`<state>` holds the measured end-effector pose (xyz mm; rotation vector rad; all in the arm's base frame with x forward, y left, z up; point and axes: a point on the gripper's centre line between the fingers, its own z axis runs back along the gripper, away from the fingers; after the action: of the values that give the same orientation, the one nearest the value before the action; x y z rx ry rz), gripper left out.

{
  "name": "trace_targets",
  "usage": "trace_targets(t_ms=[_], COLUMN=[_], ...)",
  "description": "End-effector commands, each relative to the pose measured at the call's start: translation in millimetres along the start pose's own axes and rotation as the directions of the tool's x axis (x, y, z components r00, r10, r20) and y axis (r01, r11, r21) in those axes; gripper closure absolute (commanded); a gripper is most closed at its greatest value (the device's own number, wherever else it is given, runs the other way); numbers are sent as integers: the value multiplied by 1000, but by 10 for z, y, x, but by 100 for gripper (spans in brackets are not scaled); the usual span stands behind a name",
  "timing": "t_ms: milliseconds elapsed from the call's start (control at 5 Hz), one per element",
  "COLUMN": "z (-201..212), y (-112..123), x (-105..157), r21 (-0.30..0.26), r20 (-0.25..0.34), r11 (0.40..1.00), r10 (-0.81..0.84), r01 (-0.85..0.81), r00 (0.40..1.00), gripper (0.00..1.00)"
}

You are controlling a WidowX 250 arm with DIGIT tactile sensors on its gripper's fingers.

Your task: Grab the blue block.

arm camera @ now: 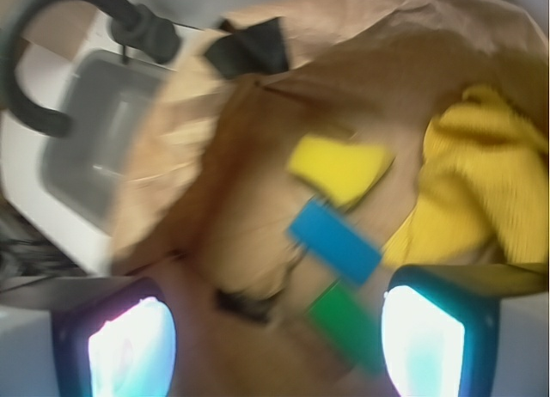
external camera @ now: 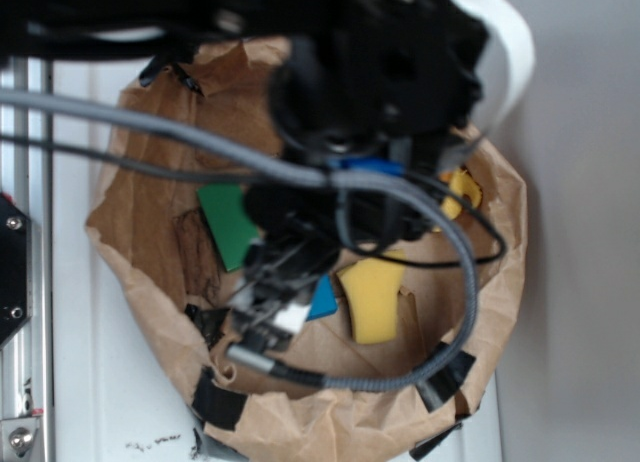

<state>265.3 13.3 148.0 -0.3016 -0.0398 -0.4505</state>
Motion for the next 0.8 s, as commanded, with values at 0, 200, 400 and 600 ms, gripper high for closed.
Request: trace_targets(t_ms=[0,200,400,600], z=[-134,-134,-134,-513], y=[121,121,121,239], x=[-39,-39,-39,-20], r21=[22,22,22,61], r20=[8,8,8,35], r11=[996,996,996,992], r10=[-81,-81,-81,-111], r01=[81,81,81,109], r00=[997,997,997,993], gripper=[0,0,0,0])
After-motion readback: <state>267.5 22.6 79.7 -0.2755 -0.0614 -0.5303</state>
